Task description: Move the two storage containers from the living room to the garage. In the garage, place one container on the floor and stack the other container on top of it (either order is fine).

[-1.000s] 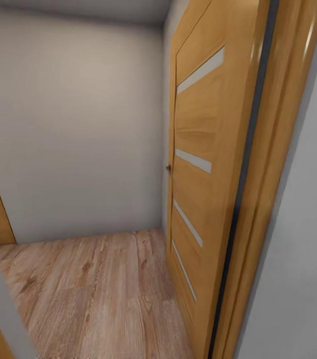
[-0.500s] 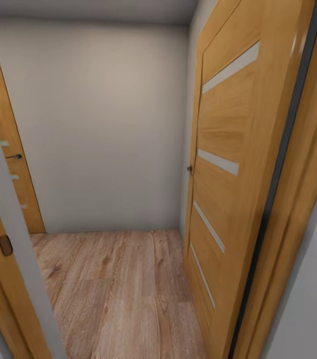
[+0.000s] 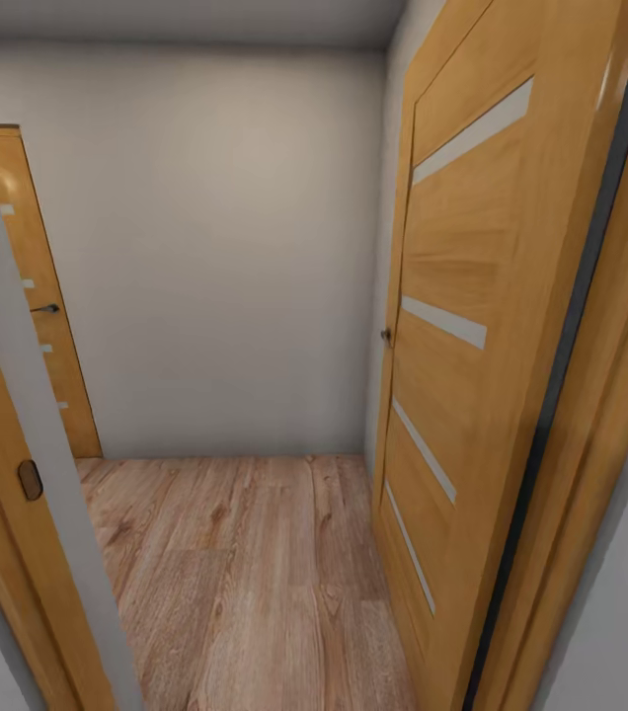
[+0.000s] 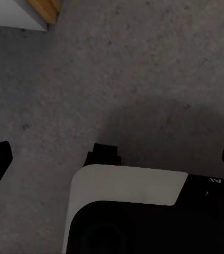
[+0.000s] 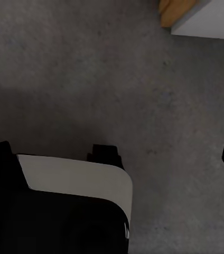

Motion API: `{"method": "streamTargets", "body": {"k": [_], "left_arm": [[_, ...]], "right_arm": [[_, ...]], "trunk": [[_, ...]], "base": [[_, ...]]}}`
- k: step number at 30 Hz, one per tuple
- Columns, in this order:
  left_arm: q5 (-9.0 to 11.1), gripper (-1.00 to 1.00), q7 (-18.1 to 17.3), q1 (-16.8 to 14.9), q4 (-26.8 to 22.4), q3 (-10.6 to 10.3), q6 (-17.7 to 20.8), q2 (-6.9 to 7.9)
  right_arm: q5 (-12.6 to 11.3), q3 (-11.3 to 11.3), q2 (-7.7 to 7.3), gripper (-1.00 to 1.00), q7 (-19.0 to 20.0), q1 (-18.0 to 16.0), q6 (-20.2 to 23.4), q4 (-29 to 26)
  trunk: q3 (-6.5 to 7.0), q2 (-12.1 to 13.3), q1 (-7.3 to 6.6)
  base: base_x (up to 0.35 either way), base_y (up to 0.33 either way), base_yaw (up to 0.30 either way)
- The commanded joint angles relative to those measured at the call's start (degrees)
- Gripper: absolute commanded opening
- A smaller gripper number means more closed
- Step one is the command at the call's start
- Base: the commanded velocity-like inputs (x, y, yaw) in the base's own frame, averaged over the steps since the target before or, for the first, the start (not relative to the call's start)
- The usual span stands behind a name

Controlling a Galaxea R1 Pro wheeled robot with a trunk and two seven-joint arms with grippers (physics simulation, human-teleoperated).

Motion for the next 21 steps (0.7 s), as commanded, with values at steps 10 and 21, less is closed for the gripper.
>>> {"method": "streamTargets", "body": {"k": [10, 21], "left_arm": [[0.5, 1.00, 0.1, 0.0, 0.0, -0.4, 0.0, 0.00], [0.5, 1.00, 0.1, 0.0, 0.0, -0.4, 0.0, 0.00]], "right_arm": [[-0.5, 0.5, 0.07, 1.00, -0.1, -0.1, -0.4, 0.1], [-0.5, 0.5, 0.18, 1.00, -0.2, -0.1, -0.5, 0.1]], "trunk": [[-0.06, 0.0, 0.00], [-0.06, 0.0, 0.00]], "base": [[0.000, 0.000, 0.000], [0.198, 0.000, 0.000]]}}
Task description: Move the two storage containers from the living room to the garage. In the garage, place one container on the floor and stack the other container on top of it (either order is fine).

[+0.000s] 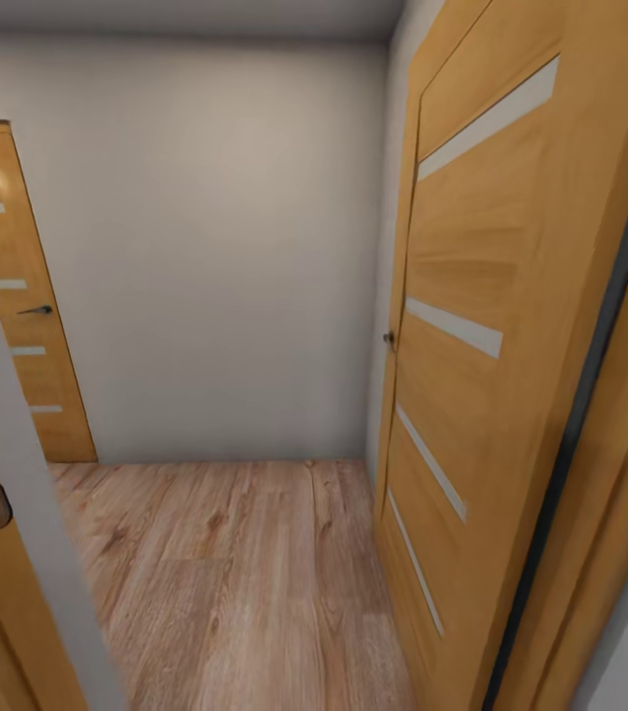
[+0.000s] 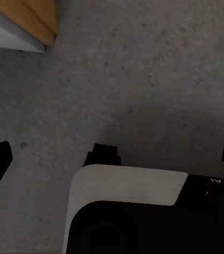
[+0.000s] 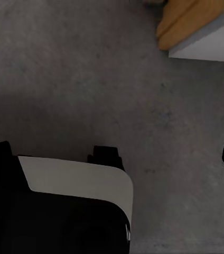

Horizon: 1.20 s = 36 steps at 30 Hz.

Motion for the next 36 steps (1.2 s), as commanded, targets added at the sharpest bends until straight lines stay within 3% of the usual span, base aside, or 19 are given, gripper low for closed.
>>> {"method": "streamTargets", "body": {"k": [1, 12, 36], "left_arm": [[0.5, 1.00, 0.1, 0.0, 0.0, -0.4, 0.0, 0.00], [0.6, 1.00, 0.1, 0.0, 0.0, -0.4, 0.0, 0.07], [0.6, 1.00, 0.1, 0.0, 0.0, -0.4, 0.0, 0.09]], "right_arm": [[-0.5, 0.5, 0.05, 1.00, -0.1, -0.1, -0.3, 0.2], [-0.5, 0.5, 0.04, 1.00, -0.1, -0.1, -0.3, 0.2], [-0.5, 0.5, -0.22, 1.00, 0.0, -0.1, -0.3, 0.2]], "trunk": [[-0.06, 0.0, 0.03], [-0.06, 0.0, 0.03], [-0.06, 0.0, 0.03]], "base": [[0.316, 0.000, 0.000], [0.288, 0.000, 0.000], [0.008, 0.000, 0.056]]}}
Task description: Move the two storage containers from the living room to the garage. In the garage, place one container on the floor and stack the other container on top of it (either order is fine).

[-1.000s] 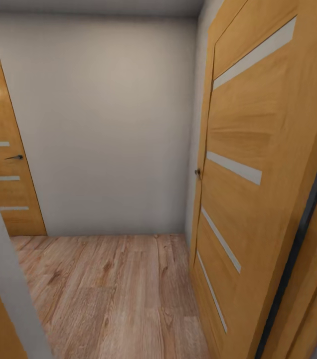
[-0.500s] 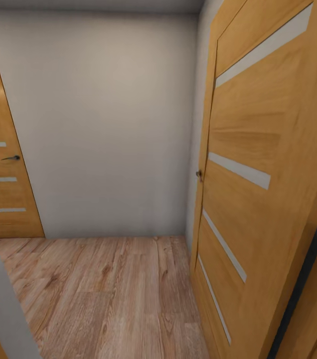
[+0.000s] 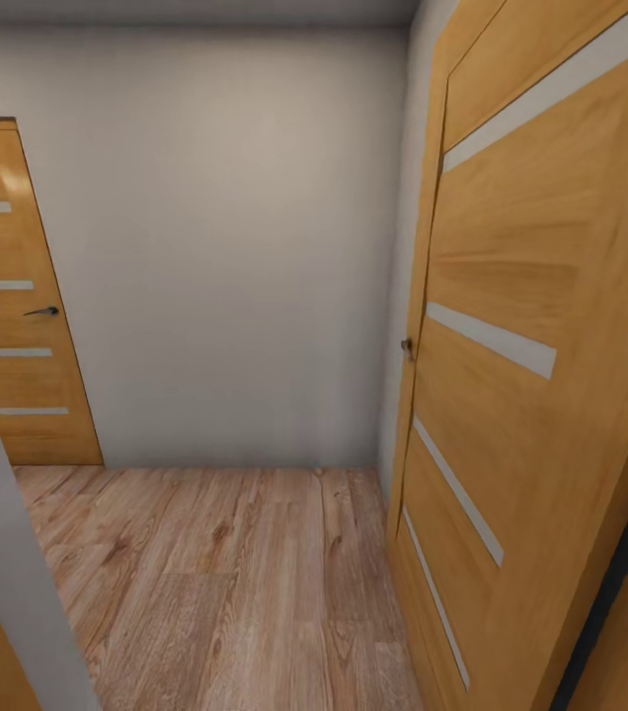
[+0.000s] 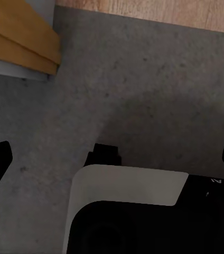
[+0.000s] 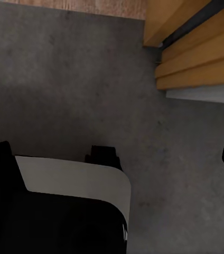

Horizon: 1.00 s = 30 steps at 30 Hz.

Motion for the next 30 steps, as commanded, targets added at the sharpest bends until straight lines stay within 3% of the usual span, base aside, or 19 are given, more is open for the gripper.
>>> {"method": "streamTargets", "body": {"k": [1, 15, 30], "left_arm": [[0.5, 1.00, 0.1, 0.0, 0.0, -0.4, 0.0, 0.00], [0.5, 1.00, 0.1, 0.0, 0.0, -0.4, 0.0, 0.00], [0.5, 1.00, 0.1, 0.0, 0.0, -0.4, 0.0, 0.00]], "right_arm": [[-0.5, 0.5, 0.03, 1.00, 0.0, -0.1, -0.3, 0.2], [-0.5, 0.5, -0.01, 1.00, 0.0, -0.1, -0.2, 0.2], [-0.5, 0.5, -0.05, 1.00, 0.0, -0.1, -0.3, 0.2]], "trunk": [[-0.06, 0.0, 0.00], [-0.06, 0.0, 0.00], [-0.06, 0.0, 0.00]], "base": [[0.000, 0.000, 0.002], [0.015, 0.000, 0.083], [0.266, 0.000, 0.001]]}}
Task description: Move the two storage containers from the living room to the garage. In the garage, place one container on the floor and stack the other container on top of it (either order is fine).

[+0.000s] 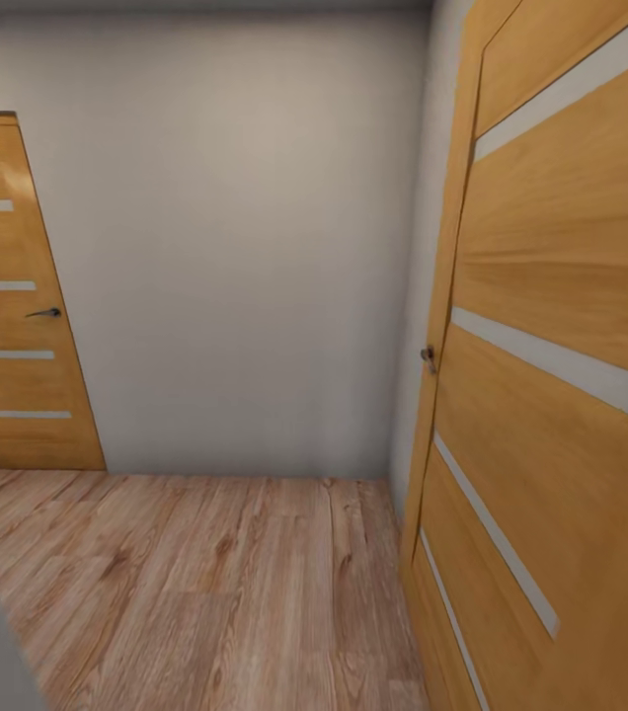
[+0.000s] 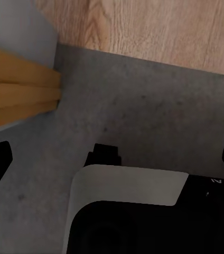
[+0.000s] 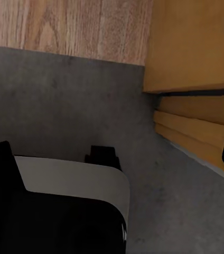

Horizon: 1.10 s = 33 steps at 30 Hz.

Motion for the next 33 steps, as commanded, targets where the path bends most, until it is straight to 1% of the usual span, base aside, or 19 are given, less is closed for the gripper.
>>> {"method": "streamTargets", "body": {"k": [1, 10, 16, 25, 27, 33], "left_arm": [[0.5, 1.00, 0.1, 0.0, 0.0, -0.4, 0.0, 0.00], [0.5, 1.00, 0.1, 0.0, 0.0, -0.4, 0.0, 0.00], [0.5, 1.00, 0.1, 0.0, 0.0, -0.4, 0.0, 0.00], [0.5, 1.00, 0.1, 0.0, 0.0, -0.4, 0.0, 0.00], [0.5, 1.00, 0.1, 0.0, 0.0, -0.4, 0.0, 0.00], [0.5, 1.00, 0.1, 0.0, 0.0, -0.4, 0.0, 0.00]], "right_arm": [[-0.5, 0.5, 0.03, 1.00, 0.0, -0.1, -0.3, 0.2], [-0.5, 0.5, 0.03, 1.00, 0.0, -0.1, -0.3, 0.1], [-0.5, 0.5, 0.04, 1.00, 0.0, -0.1, -0.3, 0.2], [-0.5, 0.5, 0.05, 1.00, 0.0, -0.1, -0.3, 0.2], [-0.5, 0.5, 0.04, 1.00, 0.0, -0.1, -0.3, 0.1], [-0.5, 0.5, 0.07, 1.00, 0.0, -0.1, -0.3, 0.2]], "trunk": [[-0.06, 0.0, 0.01], [-0.06, 0.0, 0.01], [-0.06, 0.0, 0.01], [-0.06, 0.0, 0.01], [-0.06, 0.0, 0.01], [-0.06, 0.0, 0.01]], "base": [[0.093, 0.000, 0.000], [0.014, 0.001, 0.000], [0.000, 0.146, 0.000], [0.003, 0.023, 0.000], [0.105, 0.002, 0.000], [0.294, 0.000, 0.000]]}}
